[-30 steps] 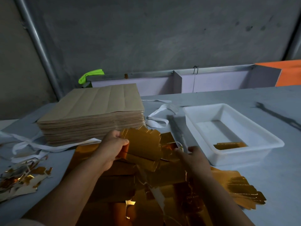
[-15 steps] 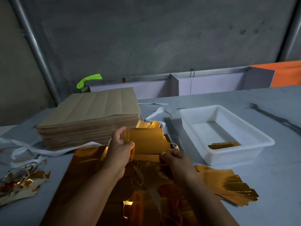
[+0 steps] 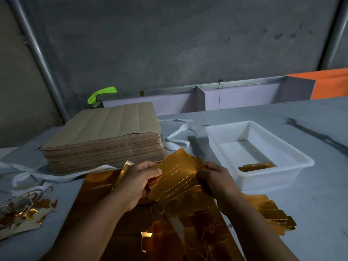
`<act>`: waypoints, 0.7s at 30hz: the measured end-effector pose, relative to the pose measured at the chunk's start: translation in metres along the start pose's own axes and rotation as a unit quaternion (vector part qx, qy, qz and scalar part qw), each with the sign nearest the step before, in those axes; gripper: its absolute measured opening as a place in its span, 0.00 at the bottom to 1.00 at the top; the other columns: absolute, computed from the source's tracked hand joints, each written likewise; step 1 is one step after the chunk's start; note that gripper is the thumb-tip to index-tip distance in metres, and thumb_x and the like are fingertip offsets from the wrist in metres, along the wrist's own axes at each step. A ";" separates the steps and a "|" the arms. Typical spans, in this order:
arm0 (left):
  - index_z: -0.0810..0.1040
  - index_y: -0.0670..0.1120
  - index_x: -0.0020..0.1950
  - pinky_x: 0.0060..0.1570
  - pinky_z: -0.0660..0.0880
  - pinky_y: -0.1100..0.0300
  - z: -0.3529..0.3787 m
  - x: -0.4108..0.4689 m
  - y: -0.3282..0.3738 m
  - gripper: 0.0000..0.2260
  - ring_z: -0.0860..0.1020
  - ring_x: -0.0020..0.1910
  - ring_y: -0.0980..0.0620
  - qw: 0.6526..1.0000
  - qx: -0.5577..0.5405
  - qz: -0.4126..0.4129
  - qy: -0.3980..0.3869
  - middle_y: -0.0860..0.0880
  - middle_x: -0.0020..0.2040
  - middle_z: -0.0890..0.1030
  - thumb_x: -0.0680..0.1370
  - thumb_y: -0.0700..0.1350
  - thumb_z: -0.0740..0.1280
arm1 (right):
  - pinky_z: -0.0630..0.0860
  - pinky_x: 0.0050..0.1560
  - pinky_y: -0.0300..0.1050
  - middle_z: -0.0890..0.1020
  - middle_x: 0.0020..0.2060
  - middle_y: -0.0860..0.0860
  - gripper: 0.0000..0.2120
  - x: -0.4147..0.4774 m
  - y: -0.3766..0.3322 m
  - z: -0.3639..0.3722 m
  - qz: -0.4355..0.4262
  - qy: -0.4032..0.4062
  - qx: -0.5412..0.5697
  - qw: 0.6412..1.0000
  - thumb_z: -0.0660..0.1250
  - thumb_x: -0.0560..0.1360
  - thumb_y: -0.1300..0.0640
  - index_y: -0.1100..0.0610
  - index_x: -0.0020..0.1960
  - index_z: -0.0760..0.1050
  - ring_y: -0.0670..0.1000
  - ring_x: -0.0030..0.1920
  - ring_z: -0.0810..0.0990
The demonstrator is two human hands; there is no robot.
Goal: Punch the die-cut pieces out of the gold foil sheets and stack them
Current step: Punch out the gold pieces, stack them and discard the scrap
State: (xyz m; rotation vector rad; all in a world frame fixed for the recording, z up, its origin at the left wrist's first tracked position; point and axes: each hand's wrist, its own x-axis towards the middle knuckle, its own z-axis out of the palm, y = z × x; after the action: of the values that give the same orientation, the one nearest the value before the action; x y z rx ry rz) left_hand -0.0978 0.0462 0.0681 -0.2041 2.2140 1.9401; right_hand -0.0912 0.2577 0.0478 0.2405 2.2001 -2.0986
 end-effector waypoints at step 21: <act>0.72 0.55 0.64 0.47 0.79 0.45 0.043 -0.006 -0.004 0.22 0.79 0.55 0.40 0.992 0.023 -0.052 -0.113 0.42 0.57 0.80 0.74 0.39 0.72 | 0.78 0.38 0.49 0.80 0.50 0.53 0.18 0.004 0.005 0.014 0.099 -0.067 0.197 0.973 0.57 0.78 0.36 0.47 0.57 0.75 0.56 0.51 0.80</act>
State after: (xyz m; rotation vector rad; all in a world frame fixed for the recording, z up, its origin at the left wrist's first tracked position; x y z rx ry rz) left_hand -0.0887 0.0879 0.0605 -0.0865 2.0572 1.7598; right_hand -0.0950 0.2446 0.0412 0.3203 1.5979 -2.3382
